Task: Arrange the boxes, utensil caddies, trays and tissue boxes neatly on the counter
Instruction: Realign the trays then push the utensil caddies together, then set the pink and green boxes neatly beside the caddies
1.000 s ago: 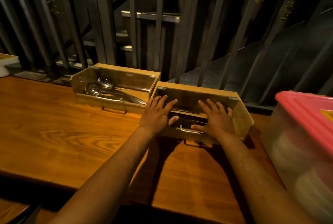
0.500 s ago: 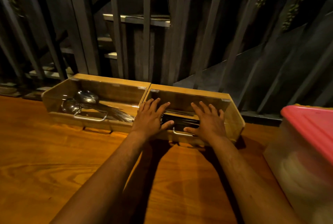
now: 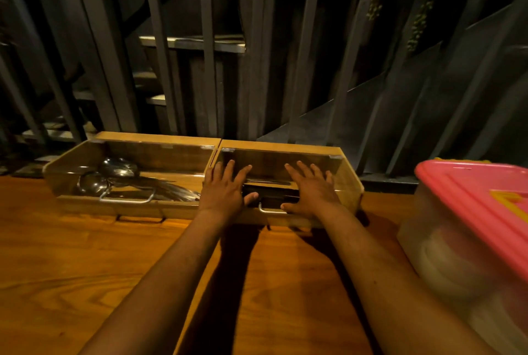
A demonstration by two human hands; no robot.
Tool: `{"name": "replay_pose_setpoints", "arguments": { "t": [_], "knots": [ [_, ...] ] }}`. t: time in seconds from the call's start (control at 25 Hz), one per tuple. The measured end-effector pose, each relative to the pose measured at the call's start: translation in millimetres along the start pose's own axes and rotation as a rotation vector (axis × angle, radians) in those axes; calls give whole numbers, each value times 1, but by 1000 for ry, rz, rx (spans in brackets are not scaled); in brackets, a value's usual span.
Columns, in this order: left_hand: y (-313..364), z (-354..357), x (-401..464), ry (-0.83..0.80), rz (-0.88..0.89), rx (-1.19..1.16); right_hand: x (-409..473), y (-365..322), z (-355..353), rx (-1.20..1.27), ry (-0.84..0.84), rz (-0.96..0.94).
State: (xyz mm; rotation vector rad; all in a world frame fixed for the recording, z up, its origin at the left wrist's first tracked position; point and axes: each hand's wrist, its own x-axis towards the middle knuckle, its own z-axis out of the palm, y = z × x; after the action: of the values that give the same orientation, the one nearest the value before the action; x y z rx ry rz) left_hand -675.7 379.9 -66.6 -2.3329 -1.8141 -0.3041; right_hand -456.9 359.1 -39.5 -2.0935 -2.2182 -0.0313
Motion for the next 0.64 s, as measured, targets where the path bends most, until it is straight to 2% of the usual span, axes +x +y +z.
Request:
{"name": "replay_pose_setpoints", "arguments": {
  "t": [0.08,0.32,0.64],
  "knots": [
    [17,-16,-9,-53,-56,34,-11,4,-6,80,-8,21],
    [80,-66,-62,131,22,-146,-83,34,-33,294,145,13],
    [254,-129,-144,331,181,-305,-210,151,-120,325,312,-28]
  ]
}}
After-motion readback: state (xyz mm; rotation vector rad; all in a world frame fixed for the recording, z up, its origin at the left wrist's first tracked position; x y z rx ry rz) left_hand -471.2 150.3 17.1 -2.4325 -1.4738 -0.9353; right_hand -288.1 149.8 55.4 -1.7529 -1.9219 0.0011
